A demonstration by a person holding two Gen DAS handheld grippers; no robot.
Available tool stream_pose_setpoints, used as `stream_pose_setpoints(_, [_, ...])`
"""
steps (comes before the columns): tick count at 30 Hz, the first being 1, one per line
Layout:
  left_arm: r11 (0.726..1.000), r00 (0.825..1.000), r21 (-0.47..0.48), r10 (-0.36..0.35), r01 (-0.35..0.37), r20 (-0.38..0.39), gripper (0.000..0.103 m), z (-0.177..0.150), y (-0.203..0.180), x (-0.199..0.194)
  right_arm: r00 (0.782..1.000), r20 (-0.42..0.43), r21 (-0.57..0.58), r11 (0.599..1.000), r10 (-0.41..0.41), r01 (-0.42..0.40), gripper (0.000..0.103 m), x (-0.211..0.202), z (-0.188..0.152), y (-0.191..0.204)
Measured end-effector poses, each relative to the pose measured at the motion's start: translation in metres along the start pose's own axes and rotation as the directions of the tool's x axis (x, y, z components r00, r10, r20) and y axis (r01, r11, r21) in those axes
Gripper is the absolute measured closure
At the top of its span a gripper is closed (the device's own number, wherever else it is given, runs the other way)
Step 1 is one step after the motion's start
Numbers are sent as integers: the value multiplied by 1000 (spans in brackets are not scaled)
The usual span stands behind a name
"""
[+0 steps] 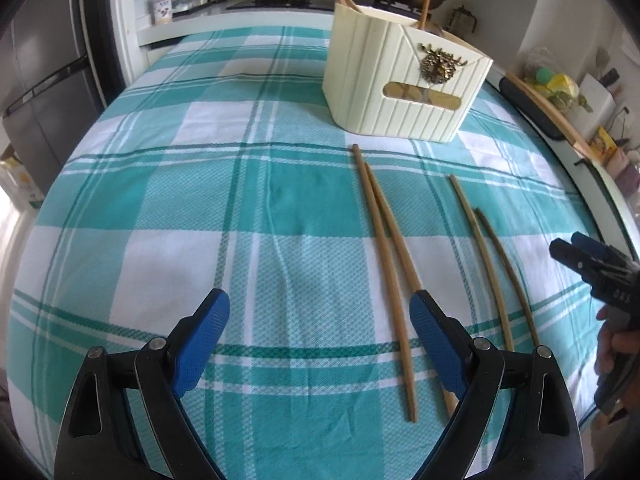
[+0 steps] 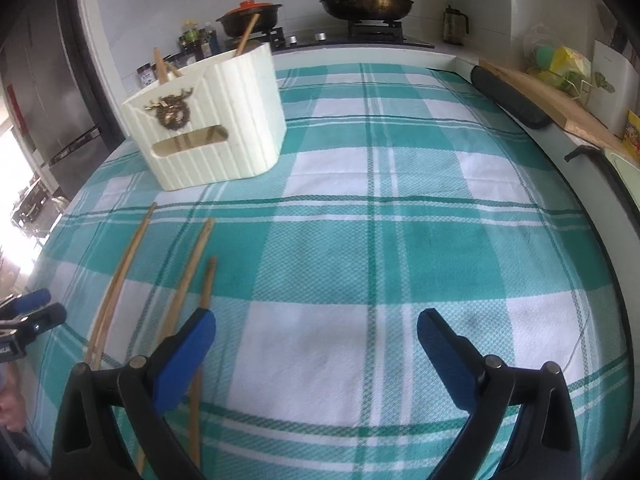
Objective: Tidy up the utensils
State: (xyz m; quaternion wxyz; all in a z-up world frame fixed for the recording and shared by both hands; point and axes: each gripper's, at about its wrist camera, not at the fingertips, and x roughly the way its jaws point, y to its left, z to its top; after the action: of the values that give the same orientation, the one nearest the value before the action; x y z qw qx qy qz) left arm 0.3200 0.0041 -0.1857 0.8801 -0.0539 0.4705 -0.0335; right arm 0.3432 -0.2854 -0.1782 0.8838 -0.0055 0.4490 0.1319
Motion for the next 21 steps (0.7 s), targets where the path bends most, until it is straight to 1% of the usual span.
stream_pose_setpoints(1, [1000, 1000, 17, 1, -1, 1, 11, 0, -4, 2, 1000, -11, -31, 999, 13, -14, 6, -3, -3, 9])
stream_pose_setpoints(3, [998, 1000, 56, 25, -25, -2, 14, -1, -13, 8, 998, -45, -75, 997, 32, -36, 20, -4, -10, 26])
stream_pose_setpoints(4, [996, 999, 74, 41, -41, -7, 16, -2, -16, 12, 997, -64, -88, 995, 39, -45, 24, -4, -14, 32])
stream_pose_setpoints(5, [995, 999, 86, 51, -50, -14, 20, -4, -18, 16, 996, -81, -100, 994, 41, -49, 31, -2, -17, 37])
stream_pose_setpoints(6, [994, 998, 94, 56, -53, -22, 23, -5, -20, 19, 995, -95, -116, 992, 38, -49, 36, 0, -21, 42])
stream_pose_setpoints(7, [994, 998, 98, 61, -58, -29, 24, -7, -21, 22, 994, -104, -133, 990, 31, -45, 38, 2, -25, 47])
stream_pose_setpoints(9, [992, 997, 108, 72, -69, -29, 26, -9, -24, 25, 992, -124, -167, 986, 7, -28, 52, 8, -32, 55])
stream_pose_setpoints(10, [990, 996, 118, 85, -82, -14, 27, -11, -26, 25, 991, -132, -176, 984, -3, -21, 56, 11, -34, 58])
stream_pose_setpoints(11, [988, 996, 125, 87, -85, -6, 33, -11, -28, 25, 993, -119, -187, 982, -14, -9, 59, 10, -36, 60])
stream_pose_setpoints(12, [989, 997, 127, 79, -79, 0, 43, -11, -29, 25, 993, -113, -195, 981, -18, -5, 63, 10, -36, 61])
stream_pose_setpoints(13, [989, 997, 127, 74, -74, 3, 49, -11, -30, 24, 994, -111, -195, 981, -15, -7, 68, 10, -35, 62])
stream_pose_setpoints(15, [988, 997, 135, 74, -75, 9, 84, -10, -33, 23, 994, -104, -189, 982, -31, 11, 90, 10, -34, 62])
stream_pose_setpoints(16, [988, 997, 137, 74, -75, 10, 91, -11, -34, 22, 994, -102, -183, 983, -40, 21, 94, 10, -33, 61])
stream_pose_setpoints(17, [987, 997, 137, 80, -82, 14, 96, -12, -35, 22, 994, -99, -171, 985, -41, 24, 95, 10, -33, 59])
stream_pose_setpoints(18, [987, 996, 132, 86, -88, 19, 98, -13, -35, 21, 994, -97, -154, 988, -40, 24, 95, 9, -34, 56])
stream_pose_setpoints(21, [990, 994, 92, 105, -107, 28, 99, -16, -28, 18, 994, -90, -111, 992, -63, 53, 96, 6, -37, 45])
